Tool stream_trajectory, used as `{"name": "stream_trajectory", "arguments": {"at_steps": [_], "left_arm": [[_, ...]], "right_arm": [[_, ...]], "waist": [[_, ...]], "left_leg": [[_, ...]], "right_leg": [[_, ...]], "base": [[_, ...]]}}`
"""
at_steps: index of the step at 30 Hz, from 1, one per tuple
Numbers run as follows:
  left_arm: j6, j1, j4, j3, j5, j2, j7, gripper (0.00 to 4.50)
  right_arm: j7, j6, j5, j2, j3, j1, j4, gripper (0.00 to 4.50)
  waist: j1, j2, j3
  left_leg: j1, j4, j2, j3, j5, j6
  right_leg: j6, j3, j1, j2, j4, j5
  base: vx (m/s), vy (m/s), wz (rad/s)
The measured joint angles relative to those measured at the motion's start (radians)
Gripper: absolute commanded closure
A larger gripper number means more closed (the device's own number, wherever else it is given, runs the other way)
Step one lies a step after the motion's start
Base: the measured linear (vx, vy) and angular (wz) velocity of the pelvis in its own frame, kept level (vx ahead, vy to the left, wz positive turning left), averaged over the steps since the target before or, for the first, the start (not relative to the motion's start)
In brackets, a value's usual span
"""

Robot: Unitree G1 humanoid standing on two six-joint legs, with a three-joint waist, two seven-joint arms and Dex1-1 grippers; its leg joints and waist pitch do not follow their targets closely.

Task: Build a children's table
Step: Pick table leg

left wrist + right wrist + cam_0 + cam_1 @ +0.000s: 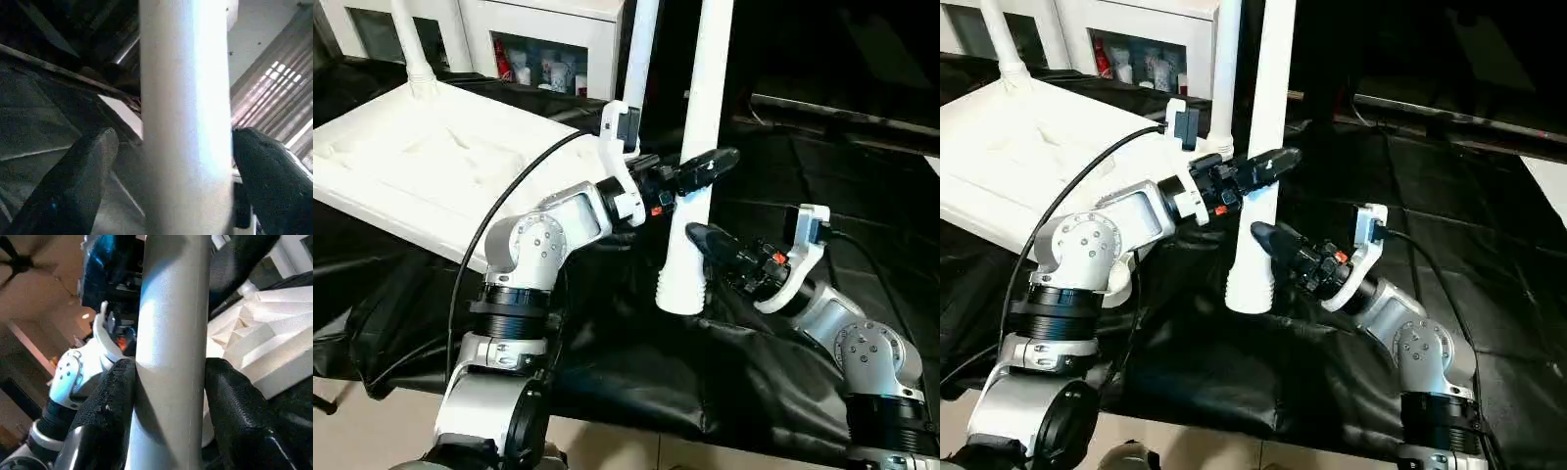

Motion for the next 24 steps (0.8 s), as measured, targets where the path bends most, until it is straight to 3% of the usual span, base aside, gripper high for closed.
{"name": "stream_trajectory", "arguments": {"at_steps": [10,11,15,17,22,24], "left_arm": [[-0.011,0.001,-0.012,0.014,0.003,0.008,0.028,1.17],[-0.020,0.002,-0.012,0.014,0.009,0.009,0.031,1.45],[-0.034,0.002,-0.017,0.018,0.012,0.008,0.036,1.53],[-0.034,0.002,-0.023,0.027,0.005,0.009,0.036,1.89],[-0.035,0.002,-0.032,0.037,-0.001,0.014,0.035,2.15],[-0.037,0.006,-0.034,0.037,-0.008,0.025,0.022,2.34]], "right_arm": [[-0.018,-0.001,-0.001,-0.006,0.017,-0.023,0.004,2.67],[-0.020,-0.001,-0.002,-0.006,0.019,-0.025,0.005,2.67],[-0.030,-0.001,-0.019,-0.009,0.028,-0.041,0.006,2.67],[-0.030,-0.001,-0.019,-0.012,0.034,-0.053,0.006,2.67],[-0.031,-0.001,-0.022,-0.023,0.043,-0.057,0.006,2.67],[-0.036,-0.001,-0.038,-0.034,0.064,-0.072,0.010,2.11]], "waist": [[0.000,0.000,0.000],[0.000,0.000,0.000],[0.000,0.001,0.001],[-0.001,0.002,0.001],[0.000,0.002,0.001],[-0.001,0.002,0.001]], "left_leg": [[0.000,0.000,0.000,0.000,0.000,0.000],[0.000,0.000,0.000,0.000,0.000,0.000],[0.000,0.000,0.000,0.000,0.000,0.000],[0.000,0.000,0.000,0.000,0.000,0.000],[0.000,0.000,0.000,0.000,0.000,0.000],[0.000,0.000,0.000,0.000,0.000,0.000]], "right_leg": [[0.000,0.000,0.000,0.000,0.000,0.000],[0.000,0.000,0.000,0.000,0.000,0.000],[0.000,0.000,0.000,0.000,0.000,0.000],[0.000,0.000,0.000,0.000,0.000,0.000],[0.000,0.000,0.000,0.000,-0.001,0.000],[0.000,0.000,0.000,0.000,0.000,0.000]], "base": [[0.000,0.000,0.00],[0.000,0.000,0.00],[0.000,0.000,0.00],[0.000,0.000,0.00],[0.000,0.000,0.00],[0.000,0.000,0.00]]}}
